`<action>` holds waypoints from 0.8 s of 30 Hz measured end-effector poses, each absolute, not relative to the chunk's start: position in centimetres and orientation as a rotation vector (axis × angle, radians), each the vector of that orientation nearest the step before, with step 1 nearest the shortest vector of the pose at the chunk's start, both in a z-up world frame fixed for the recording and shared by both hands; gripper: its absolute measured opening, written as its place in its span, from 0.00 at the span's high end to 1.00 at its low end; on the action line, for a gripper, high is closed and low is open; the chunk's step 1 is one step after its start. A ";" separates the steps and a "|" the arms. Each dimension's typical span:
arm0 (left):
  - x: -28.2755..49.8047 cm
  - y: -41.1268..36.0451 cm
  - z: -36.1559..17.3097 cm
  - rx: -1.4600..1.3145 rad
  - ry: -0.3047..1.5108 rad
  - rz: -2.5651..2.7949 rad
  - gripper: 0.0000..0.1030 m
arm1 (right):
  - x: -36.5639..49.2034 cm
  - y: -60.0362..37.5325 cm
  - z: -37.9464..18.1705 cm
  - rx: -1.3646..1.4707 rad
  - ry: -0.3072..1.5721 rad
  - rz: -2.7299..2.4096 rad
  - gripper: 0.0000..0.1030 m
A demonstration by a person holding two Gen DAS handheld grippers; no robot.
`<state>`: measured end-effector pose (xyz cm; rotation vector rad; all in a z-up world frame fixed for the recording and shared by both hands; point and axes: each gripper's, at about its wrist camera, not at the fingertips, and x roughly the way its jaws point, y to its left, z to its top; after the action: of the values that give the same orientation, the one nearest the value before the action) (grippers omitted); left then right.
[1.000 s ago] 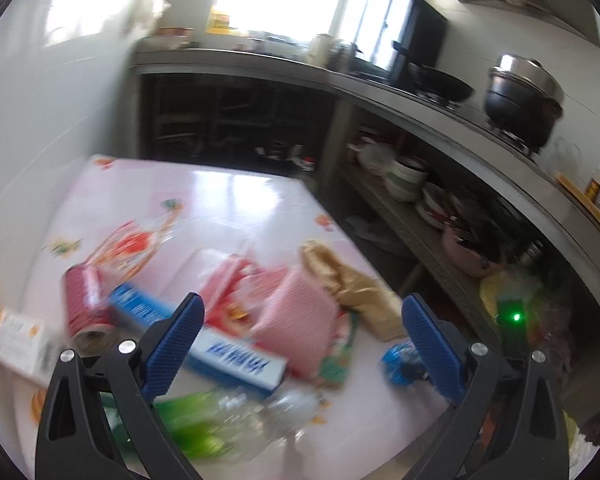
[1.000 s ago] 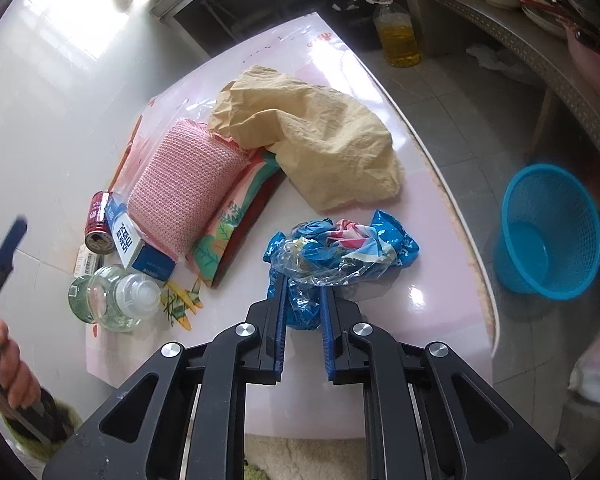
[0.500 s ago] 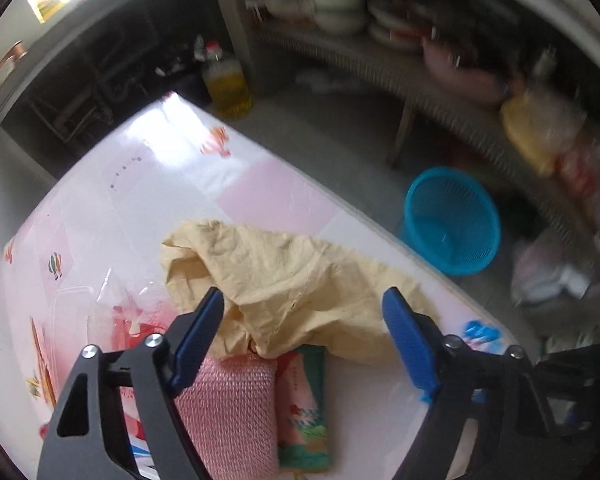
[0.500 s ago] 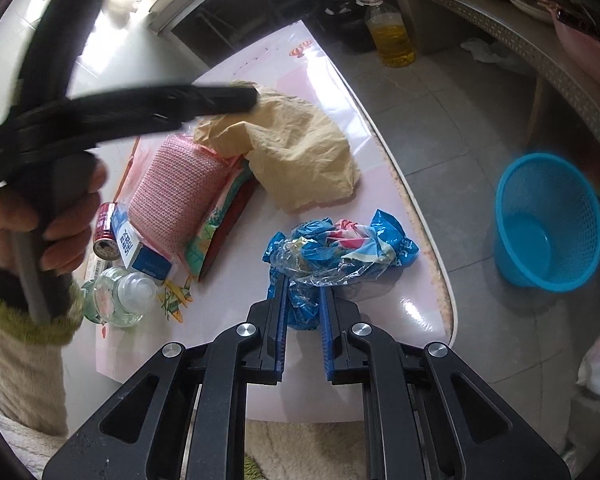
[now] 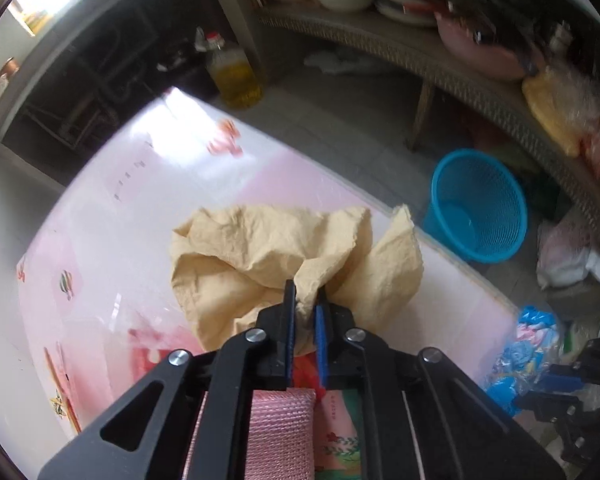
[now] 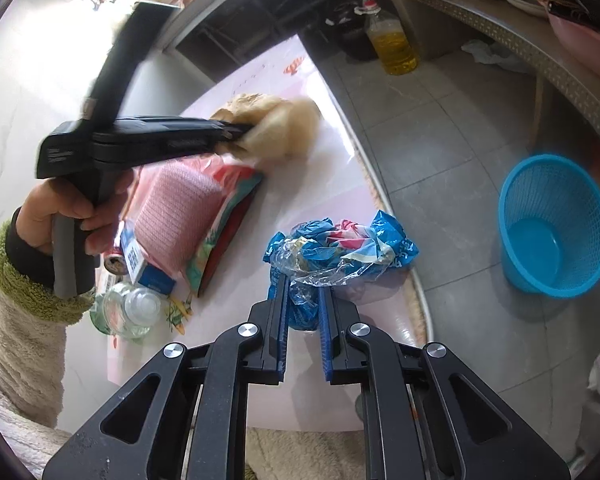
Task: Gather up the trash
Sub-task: 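Grasp the tan paper towel with the left tool while right holds wrapper, then carry both items over the blue wastebasket and open both tools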
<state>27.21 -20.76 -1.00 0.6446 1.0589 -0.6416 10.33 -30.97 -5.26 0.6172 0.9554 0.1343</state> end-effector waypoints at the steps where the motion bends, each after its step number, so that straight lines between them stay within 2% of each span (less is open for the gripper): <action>1: 27.3 -20.6 0.2 0.613 1.041 -0.648 0.93 | 10.1 -31.4 -5.1 0.624 0.943 0.128 0.89; 6: 27.4 -22.3 4.6 0.498 0.974 -0.694 0.94 | 8.8 -34.9 -4.0 0.665 0.869 0.037 0.89; 10: 26.9 -26.6 5.2 0.355 1.072 -0.874 0.94 | 6.6 -38.8 -3.5 0.702 0.809 -0.088 0.89; 16: 25.2 -36.4 1.0 0.229 1.302 -1.070 0.94 | 2.7 -44.6 -5.6 0.830 0.780 -0.291 0.89; 24: 23.2 -47.3 -9.6 0.191 1.605 -1.078 0.93 | 1.9 -49.4 -11.8 0.950 0.832 -0.454 0.89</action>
<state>23.18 -47.27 -9.61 0.1914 1.6054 -1.0775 1.94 -49.41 -11.84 0.9501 0.8316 -0.4544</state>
